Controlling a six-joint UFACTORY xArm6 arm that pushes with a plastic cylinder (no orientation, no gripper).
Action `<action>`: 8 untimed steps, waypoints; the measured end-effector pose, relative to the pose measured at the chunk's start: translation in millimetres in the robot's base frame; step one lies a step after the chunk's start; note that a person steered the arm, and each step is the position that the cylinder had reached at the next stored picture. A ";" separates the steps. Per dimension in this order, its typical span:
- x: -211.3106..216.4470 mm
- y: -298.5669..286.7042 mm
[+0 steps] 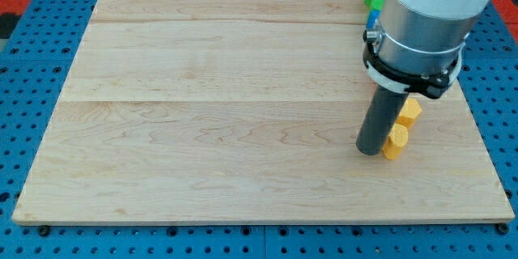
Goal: Move the yellow heart below to the yellow hexagon
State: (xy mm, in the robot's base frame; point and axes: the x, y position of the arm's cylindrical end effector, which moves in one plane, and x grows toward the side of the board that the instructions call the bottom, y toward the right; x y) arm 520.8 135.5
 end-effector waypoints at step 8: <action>-15.0 -58.7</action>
State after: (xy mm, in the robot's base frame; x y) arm 505.9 76.8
